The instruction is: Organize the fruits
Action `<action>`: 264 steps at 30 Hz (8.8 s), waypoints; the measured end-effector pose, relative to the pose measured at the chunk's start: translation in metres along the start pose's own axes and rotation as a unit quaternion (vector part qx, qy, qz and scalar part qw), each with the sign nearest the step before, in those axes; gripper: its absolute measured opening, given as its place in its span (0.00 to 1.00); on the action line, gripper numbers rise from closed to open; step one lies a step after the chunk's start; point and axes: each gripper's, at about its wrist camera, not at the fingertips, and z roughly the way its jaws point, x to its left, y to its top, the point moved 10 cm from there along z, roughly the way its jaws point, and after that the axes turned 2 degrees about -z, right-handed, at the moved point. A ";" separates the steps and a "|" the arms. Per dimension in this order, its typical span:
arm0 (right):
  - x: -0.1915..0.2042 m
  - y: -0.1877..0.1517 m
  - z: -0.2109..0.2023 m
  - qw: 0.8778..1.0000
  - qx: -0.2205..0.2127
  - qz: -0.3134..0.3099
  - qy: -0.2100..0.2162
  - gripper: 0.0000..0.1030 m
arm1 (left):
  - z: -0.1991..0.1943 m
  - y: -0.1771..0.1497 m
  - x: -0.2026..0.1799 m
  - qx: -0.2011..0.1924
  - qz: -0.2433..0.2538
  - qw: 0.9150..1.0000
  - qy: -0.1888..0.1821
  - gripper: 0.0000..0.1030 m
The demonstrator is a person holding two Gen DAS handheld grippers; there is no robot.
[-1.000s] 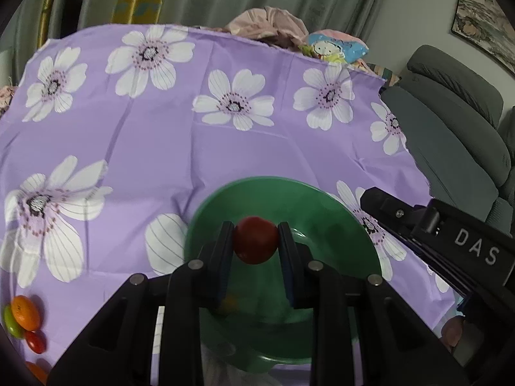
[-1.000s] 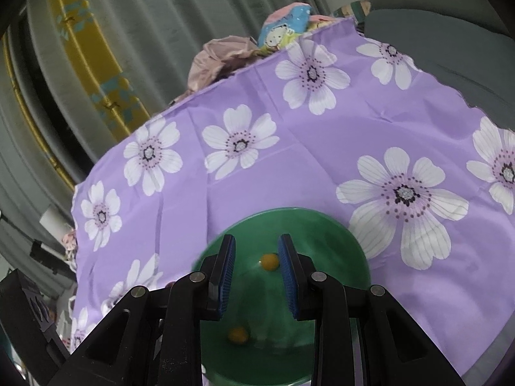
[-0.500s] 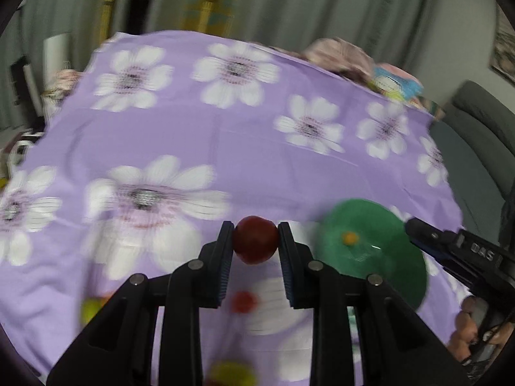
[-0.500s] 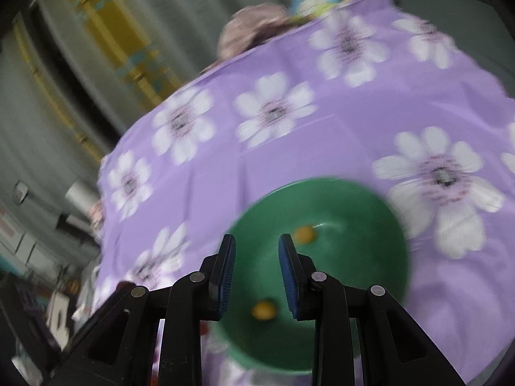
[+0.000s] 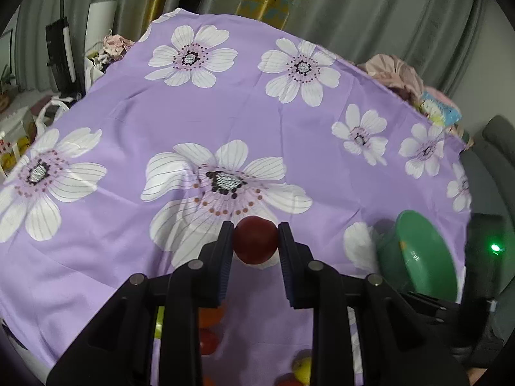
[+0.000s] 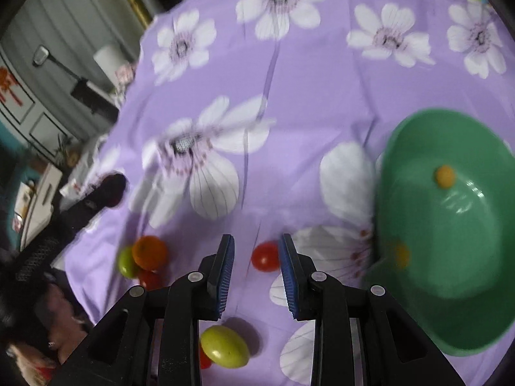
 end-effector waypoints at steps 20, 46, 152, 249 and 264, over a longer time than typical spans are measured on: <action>-0.005 -0.011 0.032 0.999 0.043 0.014 -0.008 0.30 | 0.006 -0.016 -0.021 0.045 -0.002 0.998 -0.053 0.26; -0.143 0.029 -0.134 0.960 -0.197 0.180 -0.082 0.30 | 0.015 -0.038 -0.210 0.047 0.148 0.981 -0.118 0.26; 0.078 0.000 0.029 0.975 0.051 0.042 0.214 0.32 | 0.012 -0.061 -0.012 0.107 0.008 0.992 -0.073 0.19; -0.060 0.039 -0.130 0.969 -0.182 0.124 0.116 0.42 | -0.026 -0.037 -0.210 0.002 0.167 0.975 -0.149 0.41; -0.149 0.022 -0.130 0.960 -0.177 0.212 0.053 0.42 | 0.016 -0.073 -0.275 0.068 0.191 0.955 -0.219 0.41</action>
